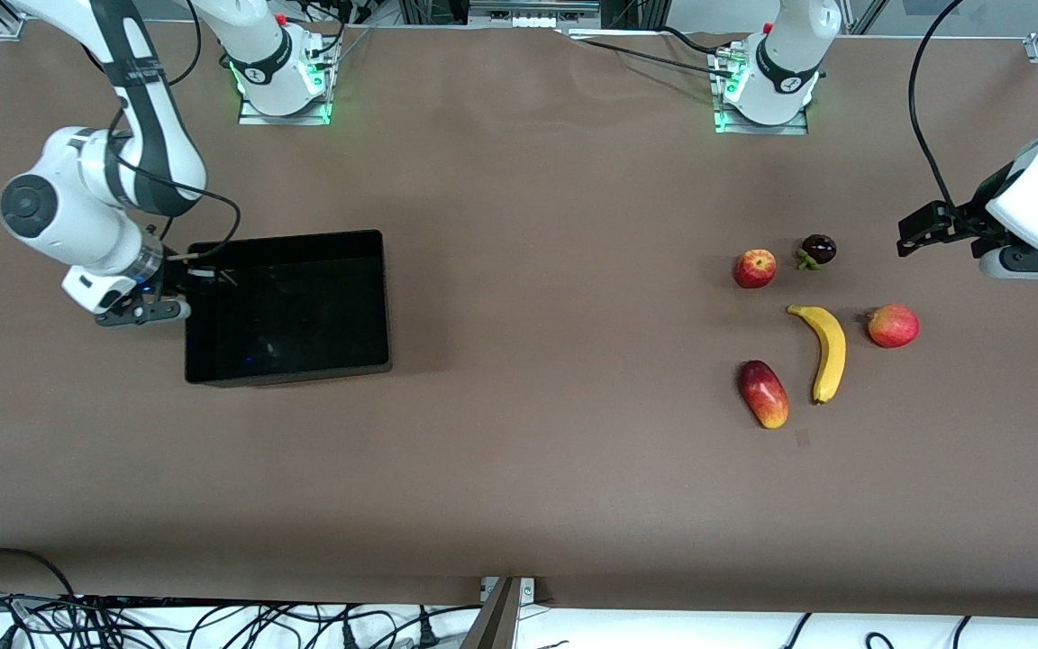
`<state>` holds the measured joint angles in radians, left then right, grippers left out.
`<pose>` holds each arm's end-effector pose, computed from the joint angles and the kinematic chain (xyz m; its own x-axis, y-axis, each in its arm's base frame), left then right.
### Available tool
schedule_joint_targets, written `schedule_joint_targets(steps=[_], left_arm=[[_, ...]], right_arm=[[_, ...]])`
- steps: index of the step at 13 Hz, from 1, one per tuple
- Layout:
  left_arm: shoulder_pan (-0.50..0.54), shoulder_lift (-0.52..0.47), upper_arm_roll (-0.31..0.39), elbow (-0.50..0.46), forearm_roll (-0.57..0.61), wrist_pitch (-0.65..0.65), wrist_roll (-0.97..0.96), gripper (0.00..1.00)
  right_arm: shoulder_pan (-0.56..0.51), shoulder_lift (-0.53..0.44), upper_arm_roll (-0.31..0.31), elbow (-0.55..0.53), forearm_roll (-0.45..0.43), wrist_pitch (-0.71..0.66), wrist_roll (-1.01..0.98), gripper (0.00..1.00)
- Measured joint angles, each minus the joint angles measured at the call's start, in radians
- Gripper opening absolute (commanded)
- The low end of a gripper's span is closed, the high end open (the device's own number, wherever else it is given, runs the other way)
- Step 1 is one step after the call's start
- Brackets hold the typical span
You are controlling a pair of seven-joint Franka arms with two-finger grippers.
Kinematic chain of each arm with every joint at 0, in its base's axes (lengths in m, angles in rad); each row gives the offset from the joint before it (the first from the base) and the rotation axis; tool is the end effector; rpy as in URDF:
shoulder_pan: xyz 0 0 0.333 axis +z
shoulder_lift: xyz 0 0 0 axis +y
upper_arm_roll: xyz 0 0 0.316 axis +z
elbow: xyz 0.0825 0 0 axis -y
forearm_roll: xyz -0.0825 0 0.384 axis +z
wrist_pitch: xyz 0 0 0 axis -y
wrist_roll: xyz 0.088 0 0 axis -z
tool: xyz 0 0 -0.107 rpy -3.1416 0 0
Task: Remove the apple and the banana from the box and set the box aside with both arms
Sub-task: 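Grip the box rim with the right gripper while the left gripper withdraws, then drag the black box away from the fruits with the right gripper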
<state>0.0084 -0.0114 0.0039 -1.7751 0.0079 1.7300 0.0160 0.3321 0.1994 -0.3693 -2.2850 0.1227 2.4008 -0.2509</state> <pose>0.5559 0.0076 0.5474 0.9994 -0.0050 -0.0338 -0.0052 -1.0000 -0.0072 0.5227 -0.0199 0.2658 0.9901 0.1246 -0.0639 0.1235 -0.9921 -0.0214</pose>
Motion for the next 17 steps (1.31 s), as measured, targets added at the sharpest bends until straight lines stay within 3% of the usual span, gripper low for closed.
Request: schedule_joint_targets(steps=[6, 7, 8, 13, 15, 17], left_arm=[[0.000, -0.005, -0.017, 0.000, 0.000, 0.013, -0.001, 1.00], [0.000, -0.006, -0.017, 0.000, 0.000, 0.014, -0.001, 1.00], [0.000, -0.007, -0.018, 0.000, 0.000, 0.014, -0.002, 1.00], [0.000, -0.007, -0.029, 0.000, 0.000, 0.008, -0.004, 1.00], [0.000, -0.007, -0.035, 0.000, 0.000, 0.003, -0.005, 1.00], [0.000, -0.007, -0.042, 0.000, 0.000, -0.002, -0.005, 1.00]], right_arm=[[0.003, 0.066, 0.003, -0.024, 0.035, 0.093, -0.003, 0.00], [0.003, 0.078, 0.004, -0.024, 0.044, 0.109, -0.007, 0.54], [0.003, 0.082, 0.005, -0.024, 0.051, 0.119, -0.013, 1.00], [0.008, 0.077, 0.014, 0.005, 0.057, 0.136, -0.013, 1.00], [0.016, 0.028, 0.017, 0.070, 0.058, 0.027, -0.011, 1.00], [0.021, -0.017, 0.017, 0.199, 0.057, -0.195, 0.009, 1.00]])
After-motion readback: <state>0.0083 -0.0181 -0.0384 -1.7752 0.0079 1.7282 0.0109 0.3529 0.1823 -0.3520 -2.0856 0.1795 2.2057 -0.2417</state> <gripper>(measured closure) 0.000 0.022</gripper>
